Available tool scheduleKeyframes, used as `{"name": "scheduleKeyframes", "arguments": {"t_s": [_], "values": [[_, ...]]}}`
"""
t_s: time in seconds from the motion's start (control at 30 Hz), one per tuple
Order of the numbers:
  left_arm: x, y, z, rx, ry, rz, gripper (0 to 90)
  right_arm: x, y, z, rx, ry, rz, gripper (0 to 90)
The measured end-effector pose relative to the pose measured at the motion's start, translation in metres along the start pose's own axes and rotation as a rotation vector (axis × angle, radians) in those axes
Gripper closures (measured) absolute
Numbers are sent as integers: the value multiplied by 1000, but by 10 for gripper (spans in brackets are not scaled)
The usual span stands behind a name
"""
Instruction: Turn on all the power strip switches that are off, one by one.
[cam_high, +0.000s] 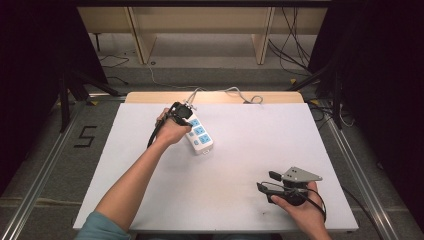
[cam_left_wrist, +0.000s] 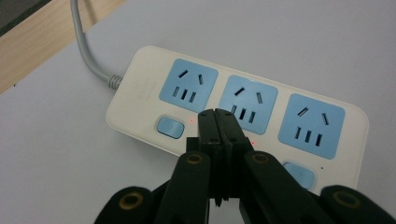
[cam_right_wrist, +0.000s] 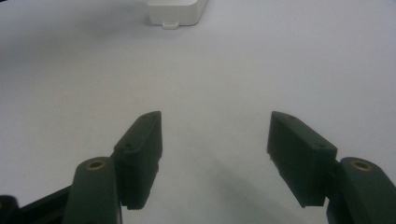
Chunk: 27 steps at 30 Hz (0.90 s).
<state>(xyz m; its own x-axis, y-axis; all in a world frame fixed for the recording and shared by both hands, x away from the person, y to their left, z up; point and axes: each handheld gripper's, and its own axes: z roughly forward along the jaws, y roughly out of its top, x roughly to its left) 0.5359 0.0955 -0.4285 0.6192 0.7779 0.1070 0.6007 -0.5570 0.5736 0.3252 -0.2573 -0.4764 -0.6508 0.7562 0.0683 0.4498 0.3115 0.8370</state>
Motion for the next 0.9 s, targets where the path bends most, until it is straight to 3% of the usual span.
{"name": "scheduleKeyframes", "arguments": {"t_s": [0.9], "values": [[-10, -2, -7, 0, -24, 3, 898, 0, 0, 0, 0, 0, 1, 367]]}}
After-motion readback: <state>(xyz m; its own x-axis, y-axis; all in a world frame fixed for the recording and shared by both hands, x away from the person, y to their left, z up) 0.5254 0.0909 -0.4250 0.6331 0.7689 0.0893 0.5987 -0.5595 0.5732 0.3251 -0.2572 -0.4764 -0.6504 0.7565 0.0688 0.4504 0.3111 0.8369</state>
